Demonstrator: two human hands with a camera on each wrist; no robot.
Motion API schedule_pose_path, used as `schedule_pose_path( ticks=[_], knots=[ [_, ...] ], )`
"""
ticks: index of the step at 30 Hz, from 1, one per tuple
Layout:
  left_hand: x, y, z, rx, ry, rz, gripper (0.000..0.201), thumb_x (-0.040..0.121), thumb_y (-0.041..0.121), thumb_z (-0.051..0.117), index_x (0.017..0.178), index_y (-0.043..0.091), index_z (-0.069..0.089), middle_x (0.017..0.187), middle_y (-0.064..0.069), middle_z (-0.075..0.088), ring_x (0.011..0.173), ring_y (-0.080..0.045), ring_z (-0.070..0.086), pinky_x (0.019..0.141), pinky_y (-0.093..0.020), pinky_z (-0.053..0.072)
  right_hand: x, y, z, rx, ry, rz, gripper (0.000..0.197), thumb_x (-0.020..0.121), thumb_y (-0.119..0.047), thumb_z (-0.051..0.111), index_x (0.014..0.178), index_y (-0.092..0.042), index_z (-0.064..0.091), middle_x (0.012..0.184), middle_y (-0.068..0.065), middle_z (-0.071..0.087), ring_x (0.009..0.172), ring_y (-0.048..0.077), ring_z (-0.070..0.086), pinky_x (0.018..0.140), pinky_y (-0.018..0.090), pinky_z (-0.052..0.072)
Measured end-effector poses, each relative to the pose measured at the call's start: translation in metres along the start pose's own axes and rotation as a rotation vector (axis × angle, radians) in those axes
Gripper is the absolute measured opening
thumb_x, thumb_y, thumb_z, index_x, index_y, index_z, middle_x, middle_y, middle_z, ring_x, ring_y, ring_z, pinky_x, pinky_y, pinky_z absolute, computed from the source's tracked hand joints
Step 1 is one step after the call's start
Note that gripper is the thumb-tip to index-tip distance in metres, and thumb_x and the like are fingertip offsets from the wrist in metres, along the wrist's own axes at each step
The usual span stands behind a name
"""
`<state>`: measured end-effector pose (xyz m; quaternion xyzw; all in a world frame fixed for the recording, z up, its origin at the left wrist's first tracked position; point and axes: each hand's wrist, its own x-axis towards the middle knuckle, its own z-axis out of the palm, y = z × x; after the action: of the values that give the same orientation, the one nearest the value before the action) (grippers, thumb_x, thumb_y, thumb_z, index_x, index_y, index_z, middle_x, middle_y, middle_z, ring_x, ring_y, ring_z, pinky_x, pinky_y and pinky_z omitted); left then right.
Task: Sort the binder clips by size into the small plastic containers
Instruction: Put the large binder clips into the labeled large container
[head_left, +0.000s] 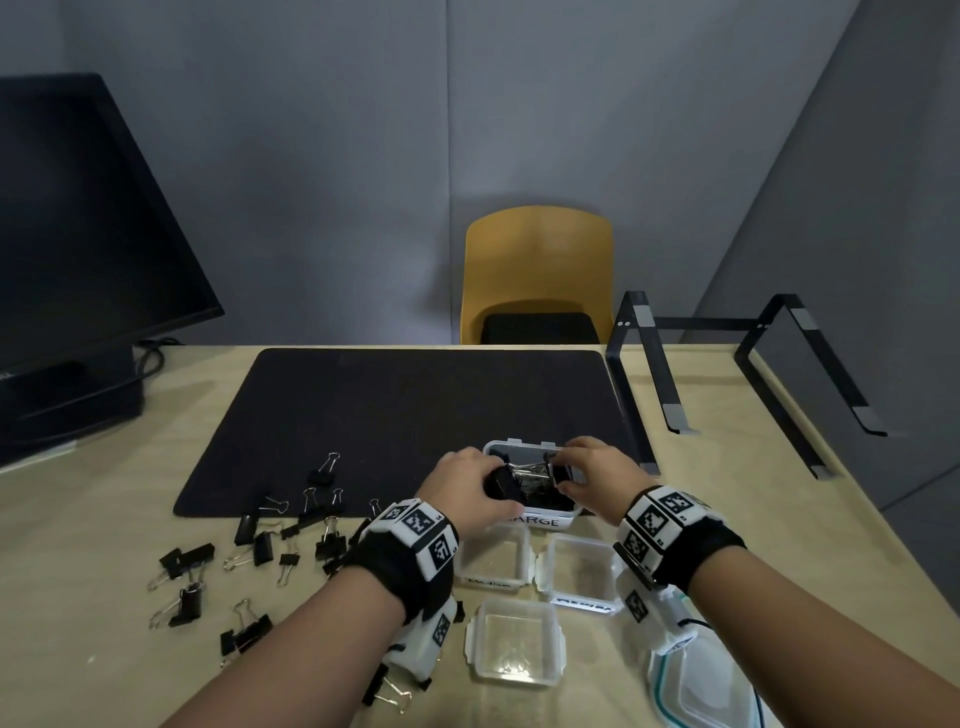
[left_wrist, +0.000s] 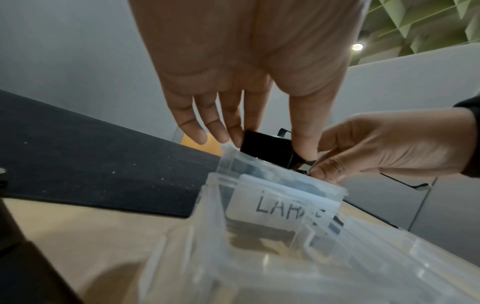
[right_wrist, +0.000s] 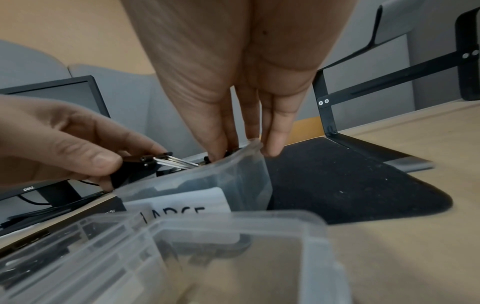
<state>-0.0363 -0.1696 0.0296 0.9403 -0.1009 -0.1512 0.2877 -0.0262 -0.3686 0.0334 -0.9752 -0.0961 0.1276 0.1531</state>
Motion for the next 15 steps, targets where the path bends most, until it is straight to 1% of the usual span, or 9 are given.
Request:
schedule_pose_path(
  ticks=[3,6,9,12,15],
  knots=[
    [0.004,0.005,0.004,0.022,0.031,0.002,0.049,0.076,0.046,0.069,0.119,0.028,0.058,0.115,0.006,0.053,0.114,-0.016,0.042,0.096,-0.034,0.042,0.000,0.001,0.000,0.003,-0.008,-0.009,0.037,0.089,-0.021,0.058,0.125,-0.020,0.056,0.136,0.000,0.044,0.119,0.019,0.050,0.096,0.028,0.043],
    [0.009,0.007,0.004,0.006,0.080,-0.020,0.052,0.074,0.042,0.072,0.121,0.028,0.055,0.116,0.008,0.054,0.115,-0.015,0.043,0.097,-0.033,0.041,0.000,0.002,0.000,0.010,-0.014,-0.015,0.038,0.088,-0.021,0.058,0.126,-0.021,0.054,0.136,0.000,0.043,0.119,0.019,0.050,0.098,0.029,0.043],
    [0.013,0.006,0.004,0.052,0.055,-0.008,0.052,0.074,0.042,0.072,0.121,0.031,0.054,0.114,0.008,0.055,0.114,-0.016,0.044,0.097,-0.035,0.042,0.000,0.002,-0.001,0.021,-0.013,-0.016,0.039,0.088,-0.020,0.058,0.126,-0.021,0.054,0.134,0.000,0.044,0.118,0.019,0.050,0.098,0.029,0.044],
    [0.016,0.003,0.007,0.065,0.029,-0.018,0.057,0.075,0.046,0.071,0.127,0.034,0.052,0.120,0.007,0.047,0.120,-0.015,0.036,0.100,-0.033,0.039,0.000,0.003,0.000,0.035,0.002,-0.022,0.037,0.087,-0.022,0.059,0.124,-0.020,0.056,0.132,0.000,0.046,0.116,0.019,0.052,0.098,0.029,0.044],
    [0.017,0.001,0.011,0.049,0.027,-0.035,0.061,0.077,0.049,0.068,0.133,0.032,0.050,0.126,0.008,0.041,0.123,-0.013,0.030,0.104,-0.032,0.036,0.000,0.003,-0.002,0.041,0.006,-0.027,0.035,0.088,-0.024,0.059,0.122,-0.021,0.058,0.132,0.000,0.049,0.117,0.018,0.051,0.098,0.028,0.042]
  ],
)
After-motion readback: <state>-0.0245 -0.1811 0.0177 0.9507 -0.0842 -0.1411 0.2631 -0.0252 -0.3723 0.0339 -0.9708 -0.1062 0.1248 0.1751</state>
